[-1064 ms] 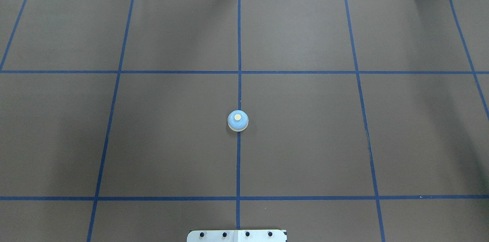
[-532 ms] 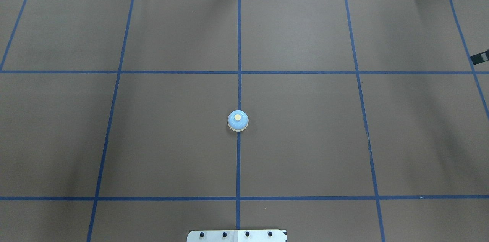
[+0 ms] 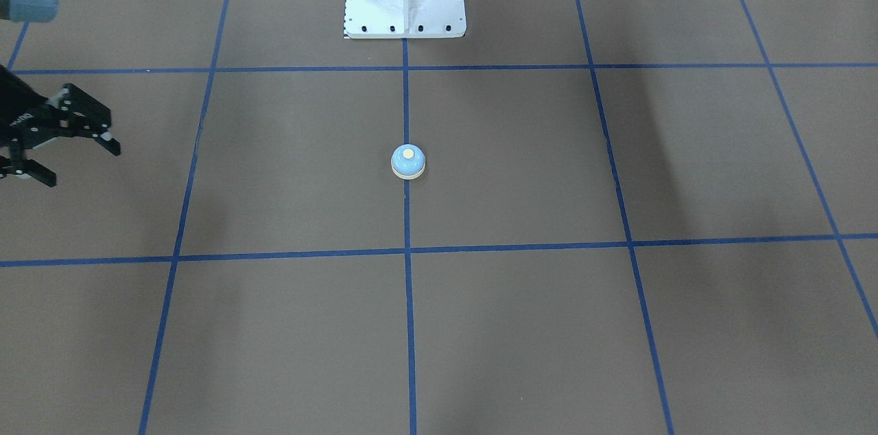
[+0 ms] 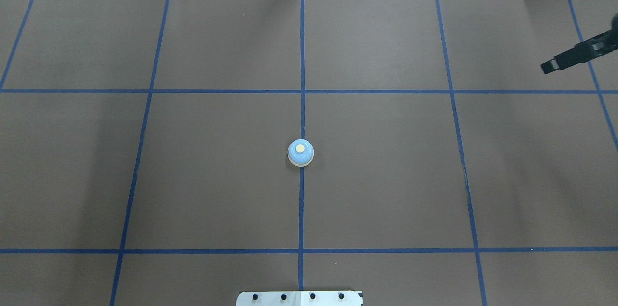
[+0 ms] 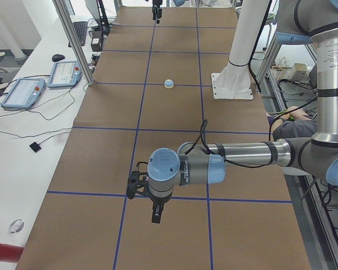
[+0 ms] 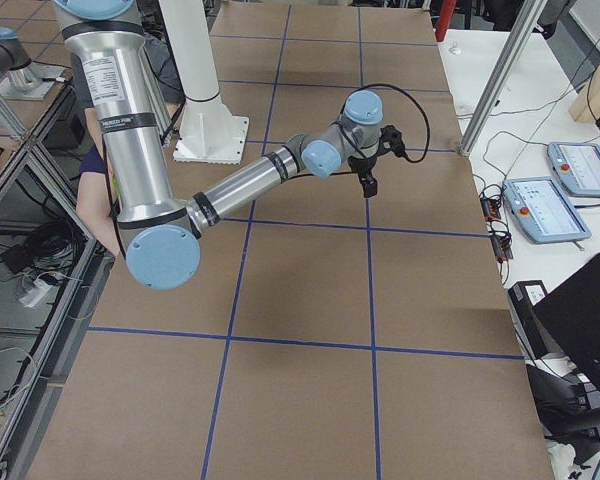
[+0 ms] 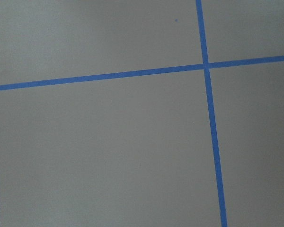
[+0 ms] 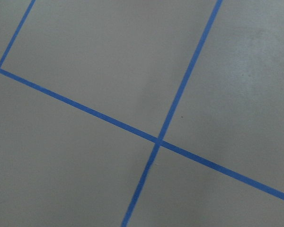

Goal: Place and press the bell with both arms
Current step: 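Move the right gripper over the top of the bell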

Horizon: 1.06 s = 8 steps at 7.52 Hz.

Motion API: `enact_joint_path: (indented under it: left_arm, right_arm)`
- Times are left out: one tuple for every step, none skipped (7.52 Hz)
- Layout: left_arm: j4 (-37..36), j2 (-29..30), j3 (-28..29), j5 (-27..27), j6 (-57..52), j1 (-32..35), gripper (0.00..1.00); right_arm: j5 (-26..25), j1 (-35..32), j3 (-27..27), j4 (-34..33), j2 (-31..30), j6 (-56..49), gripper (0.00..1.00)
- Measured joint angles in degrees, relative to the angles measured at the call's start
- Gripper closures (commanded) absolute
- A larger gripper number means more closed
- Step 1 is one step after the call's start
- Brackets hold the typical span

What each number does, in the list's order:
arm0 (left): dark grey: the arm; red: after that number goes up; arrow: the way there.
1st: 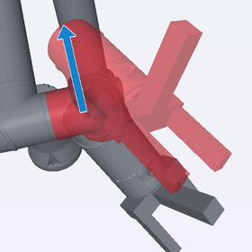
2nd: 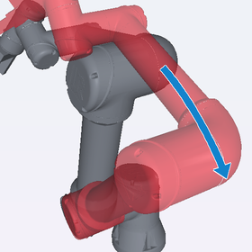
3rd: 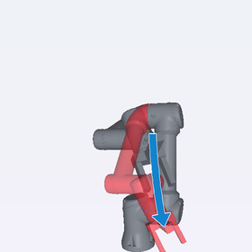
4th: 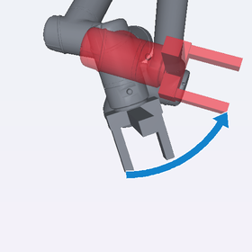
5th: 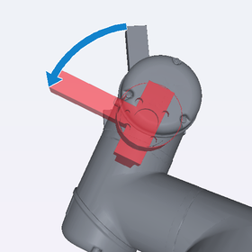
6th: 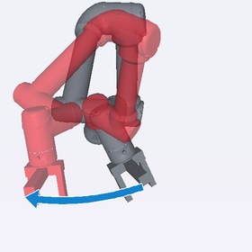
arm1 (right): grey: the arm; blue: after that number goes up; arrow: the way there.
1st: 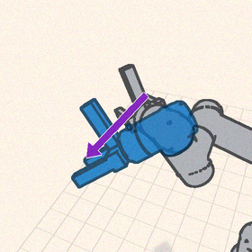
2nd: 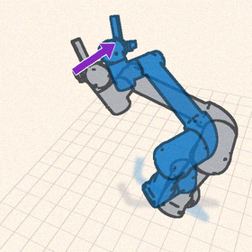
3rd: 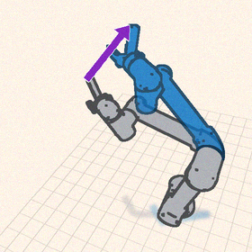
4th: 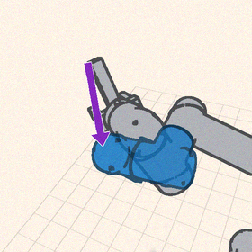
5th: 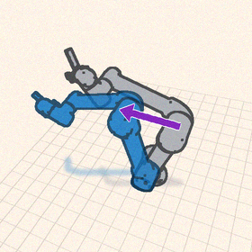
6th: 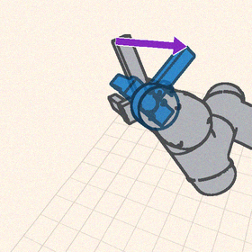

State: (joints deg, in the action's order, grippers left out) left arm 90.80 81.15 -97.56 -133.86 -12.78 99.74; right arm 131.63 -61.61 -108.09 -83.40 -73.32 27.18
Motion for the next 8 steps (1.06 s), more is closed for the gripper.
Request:
enact_joint_path:
  left_arm:
    - [0.0, 0.0, -0.8, 0.1, 0.3, -0.1, 0.0]
    - [0.0, 0.2, -1.4, 0.6, 0.5, -0.8, 0.0]
    - [0.0, 0.4, -1.8, 1.3, 0.6, -2.7, 0.0]
    - [0.0, 0.7, -2.1, 2.0, 0.7, -5.4, 0.0]
    - [0.0, 1.0, -2.6, 2.3, 0.7, -7.6, 0.0]
    - [0.0, 1.2, -3.0, 2.5, 0.7, -9.0, 0.0]
    - [0.0, 1.2, -3.4, 2.6, 0.7, -9.7, 0.0]
    - [0.0, 1.2, -3.5, 2.7, 0.7, -10.0, 0.0]
  right_arm:
    - [-3.2, 3.8, 0.0, -5.4, 5.2, 3.3, 0.0]
    - [-5.8, 7.3, 0.1, -8.1, 8.6, 6.8, 0.01]
    - [-7.9, 10.5, 0.2, -9.2, 11.0, 10.7, 0.01]
    - [-10.3, 13.7, 0.5, -9.7, 13.2, 14.9, 0.06]
    - [-12.7, 16.6, 1.1, -10.0, 15.3, 18.9, 0.26]
    - [-14.8, 19.3, 2.3, -10.1, 17.5, 22.5, 0.48]
    - [-16.7, 21.6, 4.0, -10.2, 19.8, 25.8, 0.84]
    - [-18.0, 23.4, 6.6, -10.2, 22.5, 28.3, 1.0]
